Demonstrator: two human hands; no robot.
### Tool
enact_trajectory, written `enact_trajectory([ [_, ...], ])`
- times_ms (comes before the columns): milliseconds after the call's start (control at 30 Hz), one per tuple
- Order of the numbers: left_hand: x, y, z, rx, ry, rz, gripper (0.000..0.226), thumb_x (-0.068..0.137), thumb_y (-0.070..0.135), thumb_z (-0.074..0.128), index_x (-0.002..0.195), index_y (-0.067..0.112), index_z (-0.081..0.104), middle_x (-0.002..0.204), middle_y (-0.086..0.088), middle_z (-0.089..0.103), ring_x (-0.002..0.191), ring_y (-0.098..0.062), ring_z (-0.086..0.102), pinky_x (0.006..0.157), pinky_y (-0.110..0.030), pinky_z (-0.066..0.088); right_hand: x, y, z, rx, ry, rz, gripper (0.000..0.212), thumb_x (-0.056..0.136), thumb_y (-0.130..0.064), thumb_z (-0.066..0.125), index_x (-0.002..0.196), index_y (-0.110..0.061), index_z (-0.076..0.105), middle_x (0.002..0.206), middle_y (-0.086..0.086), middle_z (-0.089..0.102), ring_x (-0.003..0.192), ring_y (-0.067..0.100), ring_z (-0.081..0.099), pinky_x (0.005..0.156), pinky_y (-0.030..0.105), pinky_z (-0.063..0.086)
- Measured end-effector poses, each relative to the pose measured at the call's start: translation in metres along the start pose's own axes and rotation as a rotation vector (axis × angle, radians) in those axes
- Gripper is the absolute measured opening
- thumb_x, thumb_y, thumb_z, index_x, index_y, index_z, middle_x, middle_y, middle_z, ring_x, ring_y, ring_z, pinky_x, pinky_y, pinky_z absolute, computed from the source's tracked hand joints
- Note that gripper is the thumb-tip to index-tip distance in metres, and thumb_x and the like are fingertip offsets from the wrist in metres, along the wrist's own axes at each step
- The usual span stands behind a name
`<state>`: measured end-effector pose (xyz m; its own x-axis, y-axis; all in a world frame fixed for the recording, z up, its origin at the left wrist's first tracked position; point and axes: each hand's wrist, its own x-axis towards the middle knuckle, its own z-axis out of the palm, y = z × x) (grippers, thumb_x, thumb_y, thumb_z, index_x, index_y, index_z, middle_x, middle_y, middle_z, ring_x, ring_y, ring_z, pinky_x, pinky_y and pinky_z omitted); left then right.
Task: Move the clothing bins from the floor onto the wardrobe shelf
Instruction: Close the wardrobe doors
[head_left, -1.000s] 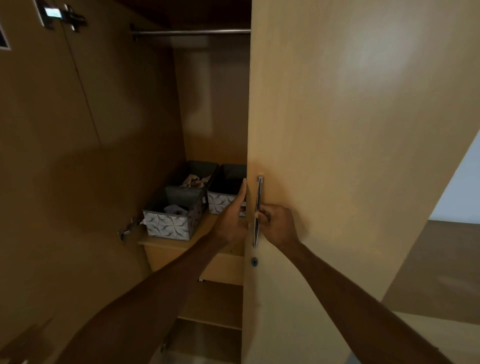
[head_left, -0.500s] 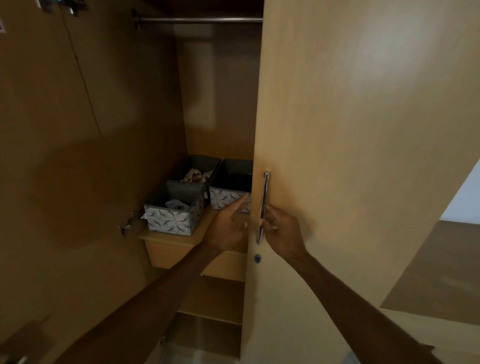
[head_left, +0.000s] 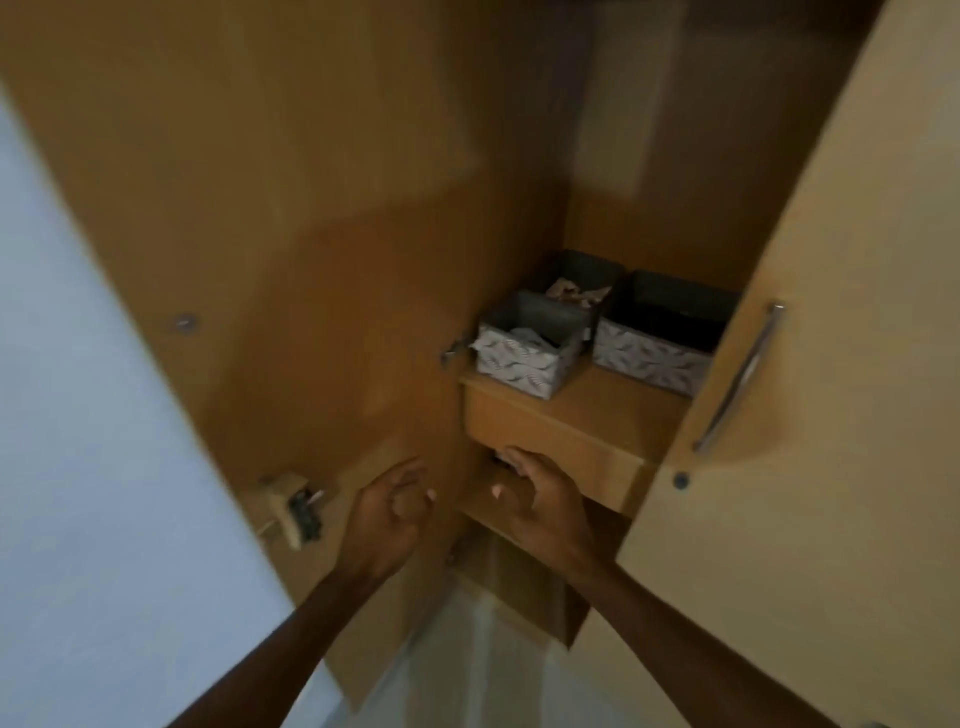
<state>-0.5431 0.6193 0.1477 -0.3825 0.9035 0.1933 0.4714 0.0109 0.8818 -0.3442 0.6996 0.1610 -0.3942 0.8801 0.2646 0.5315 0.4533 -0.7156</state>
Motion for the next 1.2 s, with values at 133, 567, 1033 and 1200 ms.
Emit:
enact_trajectory([
  [133, -0.039, -0.014, -0.09, 0.126, 0.262, 0.007, 0.033, 0.086, 0.036, 0.062, 0.119, 0.034, 0.064, 0.117, 0.015, 0.067, 0.105, -0.004, 0.063, 0.087, -0.026, 0.05, 0.011, -0.073, 0.059, 0.108, -0.126, -0.068, 0.052, 0.089, -0.045, 0.058, 0.138, -0.028, 0.048, 0.137, -0.007, 0.053, 0.124, 0.01, 0.049, 0.103, 0.037, 0.046],
  [567, -0.026, 0.035, -0.218, 0.037, 0.334, 0.087, 0.036, 0.094, 0.003, 0.047, 0.124, 0.02, 0.057, 0.111, 0.013, 0.063, 0.099, 0.002, 0.059, 0.081, -0.007, 0.046, 0.015, -0.228, 0.128, 0.206, -0.091, -0.183, 0.05, 0.091, -0.031, 0.061, 0.138, -0.023, 0.048, 0.139, -0.006, 0.052, 0.126, 0.012, 0.049, 0.104, 0.028, 0.043],
  [1033, -0.04, 0.047, -0.171, -0.194, 0.081, 0.304, 0.013, 0.093, 0.003, 0.054, 0.098, 0.013, 0.058, 0.089, -0.007, 0.07, 0.084, -0.021, 0.07, 0.077, -0.034, 0.059, -0.037, -0.18, 0.069, 0.32, 0.079, -0.029, 0.06, 0.077, -0.041, 0.074, 0.132, -0.024, 0.055, 0.118, -0.007, 0.066, 0.104, 0.006, 0.063, 0.086, 0.037, 0.058],
  [1200, -0.024, 0.07, -0.118, -0.171, 0.048, 0.275, 0.008, 0.09, 0.016, 0.063, 0.098, 0.018, 0.061, 0.091, 0.005, 0.065, 0.083, -0.007, 0.064, 0.071, -0.019, 0.055, -0.052, -0.162, 0.03, 0.274, 0.22, 0.003, 0.041, 0.079, -0.034, 0.075, 0.117, -0.024, 0.063, 0.102, -0.013, 0.07, 0.09, 0.001, 0.067, 0.077, 0.031, 0.06],
])
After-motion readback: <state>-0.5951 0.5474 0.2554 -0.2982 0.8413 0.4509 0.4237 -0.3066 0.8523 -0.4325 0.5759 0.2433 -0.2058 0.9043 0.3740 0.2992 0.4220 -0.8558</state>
